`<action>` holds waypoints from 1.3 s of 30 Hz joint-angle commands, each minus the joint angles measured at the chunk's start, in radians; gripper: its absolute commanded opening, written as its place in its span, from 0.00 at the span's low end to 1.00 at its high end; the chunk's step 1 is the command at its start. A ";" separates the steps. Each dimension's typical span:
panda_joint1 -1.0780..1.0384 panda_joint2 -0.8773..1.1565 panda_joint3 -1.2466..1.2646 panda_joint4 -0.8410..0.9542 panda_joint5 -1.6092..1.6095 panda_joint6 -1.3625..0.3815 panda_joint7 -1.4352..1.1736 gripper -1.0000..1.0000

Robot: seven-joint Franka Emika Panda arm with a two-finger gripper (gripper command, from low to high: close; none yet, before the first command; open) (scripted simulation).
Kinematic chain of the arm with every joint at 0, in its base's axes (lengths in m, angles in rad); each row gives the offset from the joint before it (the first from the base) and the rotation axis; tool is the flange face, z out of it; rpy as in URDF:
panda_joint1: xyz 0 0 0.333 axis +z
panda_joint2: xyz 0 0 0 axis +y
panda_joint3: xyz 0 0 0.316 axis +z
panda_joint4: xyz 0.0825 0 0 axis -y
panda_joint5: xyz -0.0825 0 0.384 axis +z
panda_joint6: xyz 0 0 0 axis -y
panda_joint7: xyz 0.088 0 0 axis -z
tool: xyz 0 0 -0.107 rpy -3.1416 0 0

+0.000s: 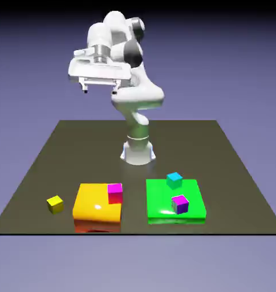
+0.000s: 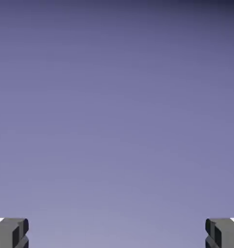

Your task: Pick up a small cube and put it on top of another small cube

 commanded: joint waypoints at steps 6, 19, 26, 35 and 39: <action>0.095 -0.092 -0.217 0.076 -0.016 -0.073 -0.198 0.50; 0.302 -0.292 -0.689 0.240 -0.052 -0.230 -0.626 0.50; 0.413 -0.400 -0.942 0.329 -0.071 -0.315 -0.857 0.50; 0.556 -0.539 -1.268 0.443 -0.095 -0.424 -1.153 0.50; 0.619 -0.600 -1.413 0.493 -0.106 -0.472 -1.285 0.50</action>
